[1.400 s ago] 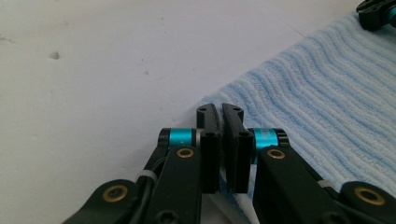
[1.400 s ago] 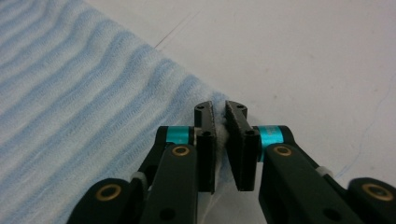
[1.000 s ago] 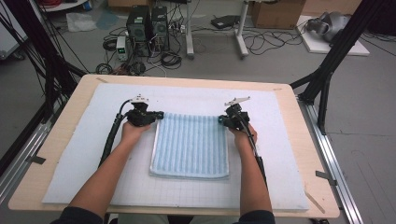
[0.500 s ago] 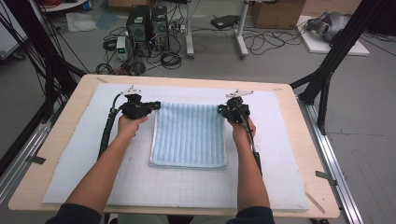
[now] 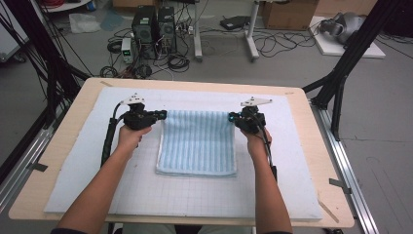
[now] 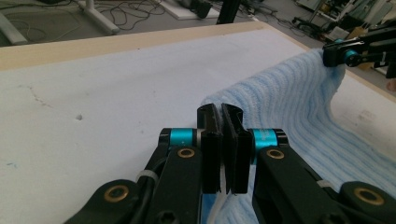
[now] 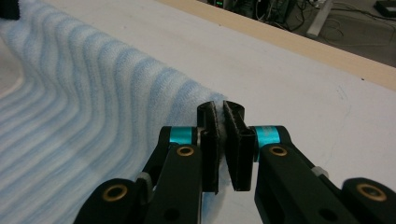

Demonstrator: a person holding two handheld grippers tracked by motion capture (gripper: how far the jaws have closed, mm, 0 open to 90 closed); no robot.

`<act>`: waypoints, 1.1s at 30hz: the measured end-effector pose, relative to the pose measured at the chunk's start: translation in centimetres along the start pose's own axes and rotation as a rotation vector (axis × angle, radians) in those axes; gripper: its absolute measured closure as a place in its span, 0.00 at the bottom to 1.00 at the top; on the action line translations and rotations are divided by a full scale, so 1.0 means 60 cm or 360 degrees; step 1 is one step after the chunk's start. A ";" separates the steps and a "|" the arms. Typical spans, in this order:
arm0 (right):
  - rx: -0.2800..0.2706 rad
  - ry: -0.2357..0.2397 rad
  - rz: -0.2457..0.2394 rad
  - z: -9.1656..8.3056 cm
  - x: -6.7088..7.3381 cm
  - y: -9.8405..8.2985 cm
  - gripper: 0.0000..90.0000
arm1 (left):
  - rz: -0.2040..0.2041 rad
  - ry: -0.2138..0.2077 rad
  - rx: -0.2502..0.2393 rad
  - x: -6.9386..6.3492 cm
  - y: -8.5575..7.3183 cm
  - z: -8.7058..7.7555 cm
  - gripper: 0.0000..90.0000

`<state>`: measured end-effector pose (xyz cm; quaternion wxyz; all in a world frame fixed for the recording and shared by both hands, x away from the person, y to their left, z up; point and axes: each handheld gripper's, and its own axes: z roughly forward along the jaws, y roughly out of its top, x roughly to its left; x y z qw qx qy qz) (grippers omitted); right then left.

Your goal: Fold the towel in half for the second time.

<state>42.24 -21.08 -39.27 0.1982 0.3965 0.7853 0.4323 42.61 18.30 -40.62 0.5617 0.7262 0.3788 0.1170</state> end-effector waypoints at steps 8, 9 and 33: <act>-0.0036 0.0042 -0.0009 -0.029 0.013 -0.016 0.95 | 0.0021 -0.0076 -0.0040 -0.023 -0.015 -0.023 0.96; -0.0050 0.0047 -0.0015 -0.032 0.015 -0.017 0.95 | 0.0018 -0.0080 -0.0043 -0.025 -0.017 -0.026 0.96; -0.0117 0.0167 -0.0076 -0.093 0.077 -0.082 0.95 | 0.0103 -0.0196 -0.0049 -0.080 -0.072 -0.085 0.95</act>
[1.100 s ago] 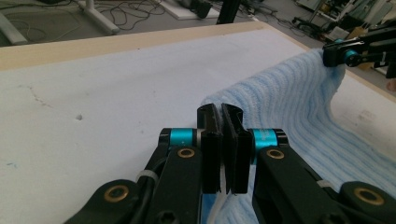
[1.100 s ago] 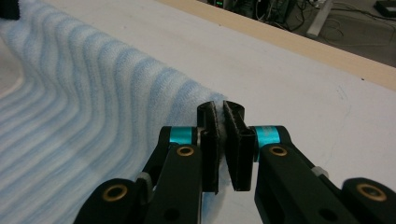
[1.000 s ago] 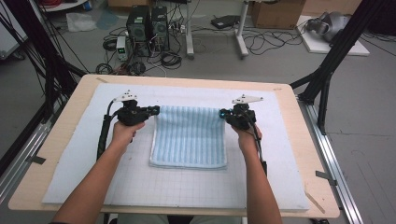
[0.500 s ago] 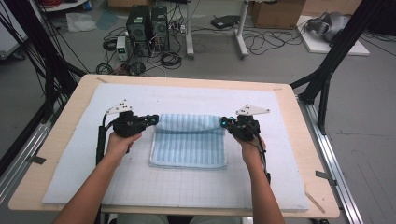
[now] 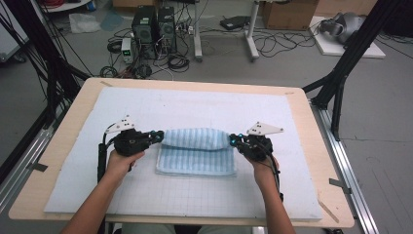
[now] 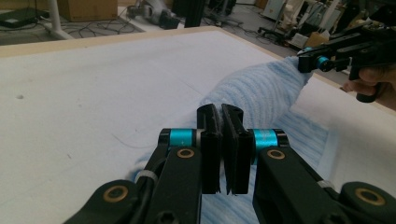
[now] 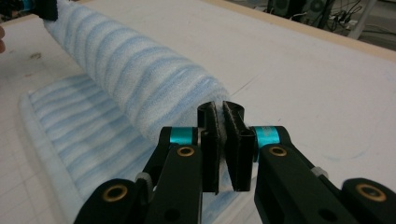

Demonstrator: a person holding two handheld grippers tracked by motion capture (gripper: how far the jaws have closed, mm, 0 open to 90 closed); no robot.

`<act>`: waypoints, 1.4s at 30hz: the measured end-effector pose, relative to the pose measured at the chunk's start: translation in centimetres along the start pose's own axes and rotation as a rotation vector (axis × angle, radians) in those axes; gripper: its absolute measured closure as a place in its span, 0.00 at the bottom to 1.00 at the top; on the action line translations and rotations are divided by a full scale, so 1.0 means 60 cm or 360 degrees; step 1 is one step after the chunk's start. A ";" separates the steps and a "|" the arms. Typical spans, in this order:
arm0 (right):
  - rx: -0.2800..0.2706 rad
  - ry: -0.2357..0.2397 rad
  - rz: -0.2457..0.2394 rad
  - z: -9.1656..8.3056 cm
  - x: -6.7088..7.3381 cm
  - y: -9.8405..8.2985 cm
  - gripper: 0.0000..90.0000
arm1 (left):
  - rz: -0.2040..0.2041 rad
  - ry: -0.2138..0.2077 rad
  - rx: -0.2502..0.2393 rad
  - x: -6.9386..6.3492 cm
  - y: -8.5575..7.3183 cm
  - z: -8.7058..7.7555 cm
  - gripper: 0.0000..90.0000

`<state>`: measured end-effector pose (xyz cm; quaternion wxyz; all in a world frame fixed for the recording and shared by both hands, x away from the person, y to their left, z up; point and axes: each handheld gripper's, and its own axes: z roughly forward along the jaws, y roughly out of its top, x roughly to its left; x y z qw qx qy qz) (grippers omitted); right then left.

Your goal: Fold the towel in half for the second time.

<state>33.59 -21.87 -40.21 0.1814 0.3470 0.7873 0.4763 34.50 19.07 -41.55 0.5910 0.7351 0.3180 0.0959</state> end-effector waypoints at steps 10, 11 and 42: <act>-0.0013 0.0029 0.0034 -0.013 0.022 -0.040 0.95 | -0.0017 -0.0037 0.0054 -0.016 -0.043 -0.018 0.95; -0.0011 0.0029 0.0039 -0.016 0.024 -0.043 0.95 | -0.0017 -0.0038 0.0062 -0.018 -0.046 -0.020 0.95; -0.0072 -0.0076 0.0081 -0.050 0.050 -0.043 0.63 | -0.0106 0.0062 -0.0039 -0.024 -0.046 -0.036 0.67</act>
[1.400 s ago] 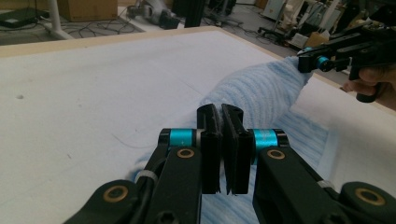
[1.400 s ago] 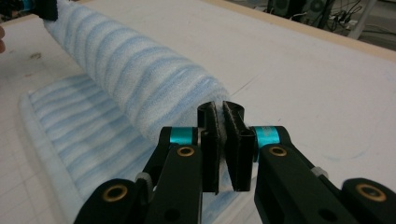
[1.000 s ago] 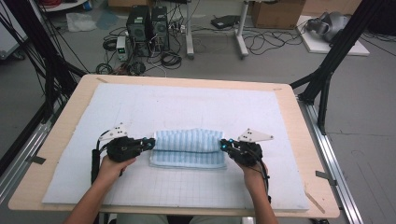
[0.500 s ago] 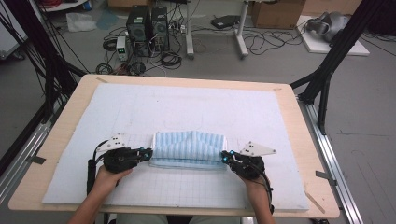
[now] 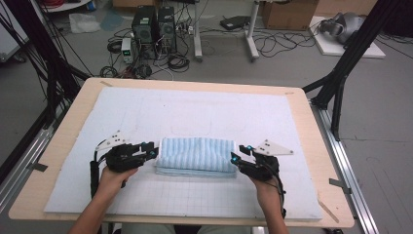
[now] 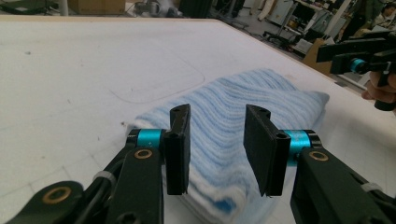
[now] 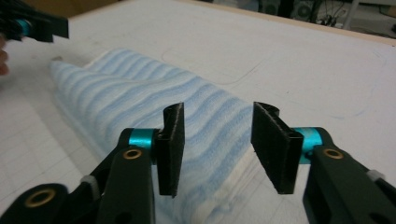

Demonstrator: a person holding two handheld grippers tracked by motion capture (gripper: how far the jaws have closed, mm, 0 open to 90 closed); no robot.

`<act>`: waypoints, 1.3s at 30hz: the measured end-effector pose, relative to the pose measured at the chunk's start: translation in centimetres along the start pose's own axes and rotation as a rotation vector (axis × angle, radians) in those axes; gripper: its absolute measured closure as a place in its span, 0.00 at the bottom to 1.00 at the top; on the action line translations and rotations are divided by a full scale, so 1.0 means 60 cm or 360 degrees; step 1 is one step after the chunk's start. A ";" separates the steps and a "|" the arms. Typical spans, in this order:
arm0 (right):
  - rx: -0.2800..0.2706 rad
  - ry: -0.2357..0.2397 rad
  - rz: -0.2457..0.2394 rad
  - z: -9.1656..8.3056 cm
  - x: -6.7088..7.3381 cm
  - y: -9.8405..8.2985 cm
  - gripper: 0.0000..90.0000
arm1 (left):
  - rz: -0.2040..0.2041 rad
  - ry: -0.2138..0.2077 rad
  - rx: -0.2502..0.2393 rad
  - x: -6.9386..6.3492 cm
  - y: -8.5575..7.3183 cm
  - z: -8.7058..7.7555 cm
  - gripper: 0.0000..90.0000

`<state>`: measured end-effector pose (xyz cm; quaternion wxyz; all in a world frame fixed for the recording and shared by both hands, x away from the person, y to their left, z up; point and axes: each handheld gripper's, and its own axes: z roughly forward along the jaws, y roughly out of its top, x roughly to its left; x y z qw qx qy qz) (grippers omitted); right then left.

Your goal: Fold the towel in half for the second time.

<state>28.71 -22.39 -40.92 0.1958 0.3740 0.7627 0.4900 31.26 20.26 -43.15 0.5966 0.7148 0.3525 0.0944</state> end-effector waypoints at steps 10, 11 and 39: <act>0.0317 0.0179 -0.0160 0.078 0.034 0.001 0.84 | -0.0017 0.0032 0.0011 0.004 0.001 0.015 0.68; 0.0388 0.0188 -0.0215 0.083 0.039 -0.002 0.85 | -0.0015 0.0031 0.0014 0.004 0.002 0.015 0.68; 0.0387 0.0027 -0.0095 0.096 0.004 -0.003 0.77 | 0.0118 0.0107 0.0456 -0.029 -0.019 0.073 0.80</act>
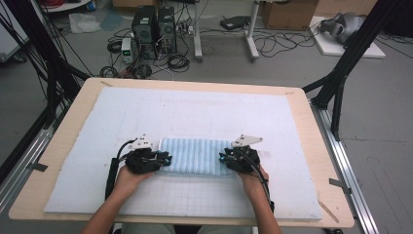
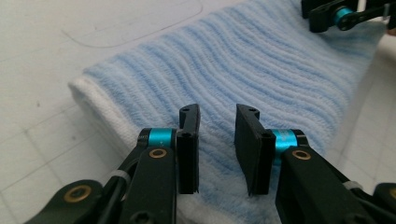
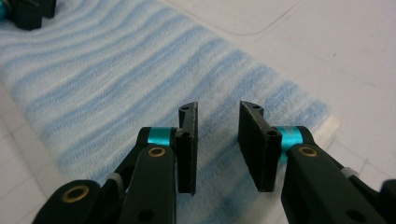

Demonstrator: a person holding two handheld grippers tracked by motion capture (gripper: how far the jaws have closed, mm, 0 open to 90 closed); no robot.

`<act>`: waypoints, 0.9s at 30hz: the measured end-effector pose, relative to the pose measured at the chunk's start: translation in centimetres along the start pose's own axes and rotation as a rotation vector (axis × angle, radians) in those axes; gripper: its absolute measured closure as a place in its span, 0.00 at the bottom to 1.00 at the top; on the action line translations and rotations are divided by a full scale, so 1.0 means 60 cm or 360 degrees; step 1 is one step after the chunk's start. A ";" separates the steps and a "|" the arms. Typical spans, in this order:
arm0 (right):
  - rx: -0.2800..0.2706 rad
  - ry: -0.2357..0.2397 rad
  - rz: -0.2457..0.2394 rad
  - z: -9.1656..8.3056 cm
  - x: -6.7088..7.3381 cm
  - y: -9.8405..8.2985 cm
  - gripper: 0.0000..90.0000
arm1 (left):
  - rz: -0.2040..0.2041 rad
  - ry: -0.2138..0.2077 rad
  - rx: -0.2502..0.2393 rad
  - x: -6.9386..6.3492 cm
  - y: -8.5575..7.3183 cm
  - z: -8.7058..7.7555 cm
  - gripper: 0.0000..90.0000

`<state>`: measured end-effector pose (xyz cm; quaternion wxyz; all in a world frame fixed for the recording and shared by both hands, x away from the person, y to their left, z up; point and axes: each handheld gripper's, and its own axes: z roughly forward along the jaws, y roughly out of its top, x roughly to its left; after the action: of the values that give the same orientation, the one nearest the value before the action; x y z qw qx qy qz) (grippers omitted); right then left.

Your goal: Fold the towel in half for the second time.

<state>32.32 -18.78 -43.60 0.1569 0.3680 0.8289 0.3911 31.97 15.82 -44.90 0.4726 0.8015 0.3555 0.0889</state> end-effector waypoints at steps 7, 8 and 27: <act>-0.0014 -0.0053 -0.0041 -0.009 -0.001 -0.028 0.74 | -0.0019 0.0057 0.0020 0.000 -0.002 -0.002 0.84; -0.0025 -0.0056 -0.0044 -0.011 -0.002 -0.030 0.71 | -0.0035 0.0049 0.0006 0.001 -0.002 -0.002 0.84; -0.0071 -0.0099 0.0047 -0.015 -0.030 -0.018 0.57 | -0.0189 0.0087 -0.0115 0.052 0.018 0.007 0.72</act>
<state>32.53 -21.05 -43.87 0.1850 0.3885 0.8092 0.4000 34.96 17.22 -44.85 0.4958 0.7587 0.4117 0.0953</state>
